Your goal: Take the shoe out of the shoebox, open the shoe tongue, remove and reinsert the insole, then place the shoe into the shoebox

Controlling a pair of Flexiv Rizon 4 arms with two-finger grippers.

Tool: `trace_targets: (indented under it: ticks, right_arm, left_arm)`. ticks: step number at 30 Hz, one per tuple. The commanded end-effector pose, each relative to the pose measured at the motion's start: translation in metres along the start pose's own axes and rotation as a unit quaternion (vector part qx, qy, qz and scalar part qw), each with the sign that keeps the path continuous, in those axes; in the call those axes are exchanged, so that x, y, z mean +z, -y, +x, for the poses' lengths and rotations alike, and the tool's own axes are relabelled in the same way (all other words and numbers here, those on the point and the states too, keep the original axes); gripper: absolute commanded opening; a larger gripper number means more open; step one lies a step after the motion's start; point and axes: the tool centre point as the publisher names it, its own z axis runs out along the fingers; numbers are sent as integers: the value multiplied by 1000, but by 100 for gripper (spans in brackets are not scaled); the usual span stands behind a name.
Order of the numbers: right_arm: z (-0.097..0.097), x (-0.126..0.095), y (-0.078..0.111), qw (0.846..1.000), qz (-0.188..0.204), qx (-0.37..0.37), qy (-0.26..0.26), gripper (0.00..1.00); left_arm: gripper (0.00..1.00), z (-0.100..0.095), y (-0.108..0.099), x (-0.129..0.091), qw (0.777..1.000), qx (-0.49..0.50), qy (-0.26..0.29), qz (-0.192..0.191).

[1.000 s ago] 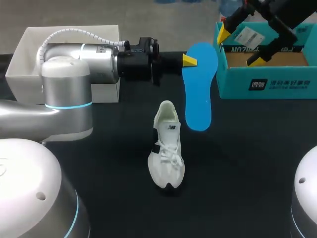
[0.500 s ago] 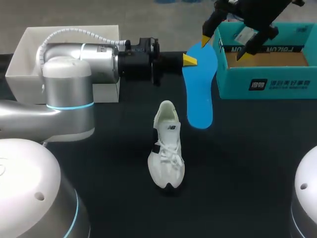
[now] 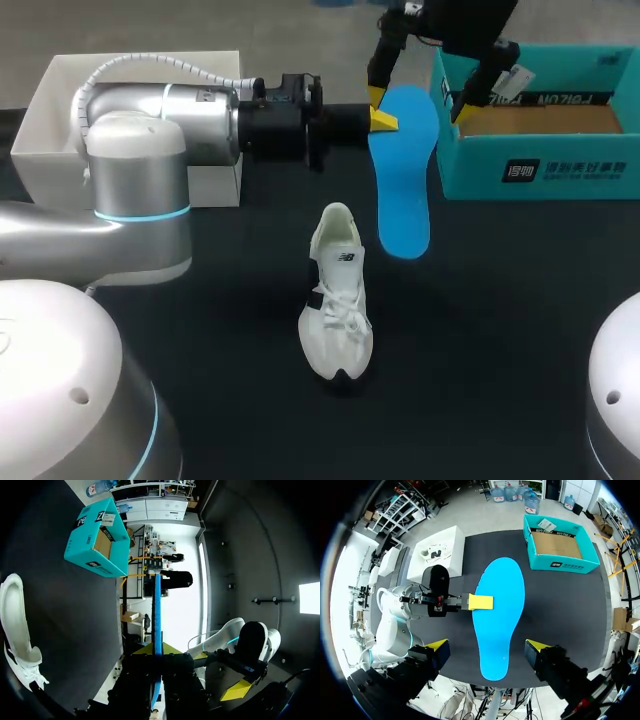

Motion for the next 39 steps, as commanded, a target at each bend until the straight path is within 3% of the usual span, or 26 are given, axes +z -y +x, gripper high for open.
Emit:
trace_targets:
  ticks: [1, 34, 35, 36, 37, 39]
  right_arm:
    - [9, 5, -2, 997, 5, 2, 72, 100]
    - [12, 7, 0, 997, 10, 15, 76, 100]
    - [8, 8, 0, 999, -5, 20, 48, 100]
    - [3, 7, 2, 999, -37, 24, -17, 100]
    - [-2, 8, 3, 995, -60, 20, -75, 100]
    - [-10, 8, 4, 985, -94, 24, -139, 100]
  left_arm:
    - [0, 3, -1, -1, 1000, -1, 5, 3]
    - [0, 1, 2, -4, 1000, 4, 12, 14]
    - [0, 1, 2, -4, 1000, 4, 12, 14]
    - [0, 1, 3, -5, 1000, 4, 12, 15]
    - [0, 1, 3, -5, 1000, 4, 12, 15]
    - [0, 0, 3, -6, 1000, 3, 13, 16]
